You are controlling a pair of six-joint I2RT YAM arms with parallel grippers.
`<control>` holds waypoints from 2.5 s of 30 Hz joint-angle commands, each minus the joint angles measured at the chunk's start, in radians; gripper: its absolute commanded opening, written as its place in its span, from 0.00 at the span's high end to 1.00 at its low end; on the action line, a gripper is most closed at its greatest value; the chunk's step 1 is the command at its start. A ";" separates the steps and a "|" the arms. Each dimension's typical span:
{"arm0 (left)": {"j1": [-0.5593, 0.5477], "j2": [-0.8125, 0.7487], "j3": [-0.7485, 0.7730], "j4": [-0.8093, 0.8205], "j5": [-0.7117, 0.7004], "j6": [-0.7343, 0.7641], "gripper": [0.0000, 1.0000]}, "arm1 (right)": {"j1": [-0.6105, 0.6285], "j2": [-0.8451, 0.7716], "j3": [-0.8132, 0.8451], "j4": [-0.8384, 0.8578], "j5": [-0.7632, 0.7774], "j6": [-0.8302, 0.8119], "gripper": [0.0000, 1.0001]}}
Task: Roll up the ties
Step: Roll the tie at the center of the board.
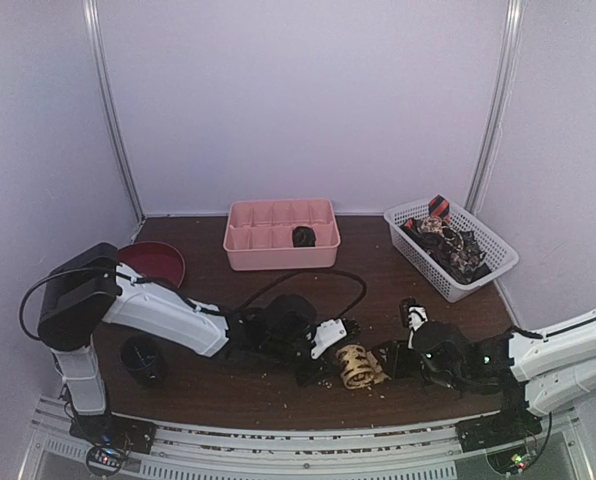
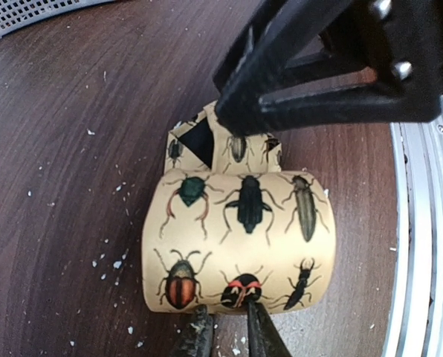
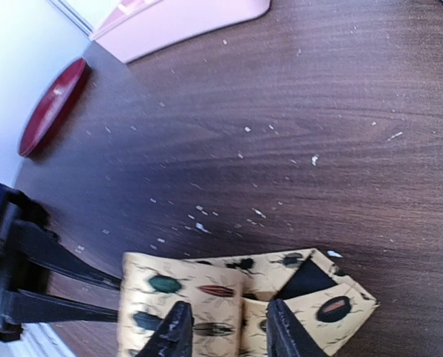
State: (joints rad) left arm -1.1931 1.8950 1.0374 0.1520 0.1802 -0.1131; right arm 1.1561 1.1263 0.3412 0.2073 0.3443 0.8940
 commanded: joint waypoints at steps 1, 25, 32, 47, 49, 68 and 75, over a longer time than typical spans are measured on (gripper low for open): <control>-0.007 0.020 0.041 0.006 0.015 0.020 0.81 | 0.002 -0.073 -0.007 0.018 -0.018 -0.015 0.61; -0.008 -0.003 0.031 0.007 0.004 0.018 0.73 | -0.002 0.070 0.015 -0.019 -0.059 -0.070 0.65; -0.008 0.003 0.047 -0.013 0.025 0.041 0.40 | -0.054 -0.006 -0.078 0.056 -0.100 -0.077 0.65; -0.013 0.121 0.233 -0.080 0.054 0.090 0.18 | -0.115 -0.057 -0.175 0.132 -0.150 -0.048 0.65; -0.013 0.141 0.259 -0.096 0.064 0.096 0.17 | -0.117 -0.061 -0.190 0.139 -0.147 -0.038 0.65; -0.014 0.252 0.395 -0.175 0.074 0.116 0.24 | -0.143 -0.078 -0.251 0.195 -0.149 0.012 0.65; -0.014 0.261 0.405 -0.172 0.069 0.119 0.29 | -0.143 -0.063 -0.247 0.203 -0.149 0.026 0.65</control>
State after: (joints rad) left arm -1.2015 2.1376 1.4151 -0.0288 0.2489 -0.0082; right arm 1.0180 1.0458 0.1112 0.4519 0.1963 0.9070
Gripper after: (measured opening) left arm 0.719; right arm 0.347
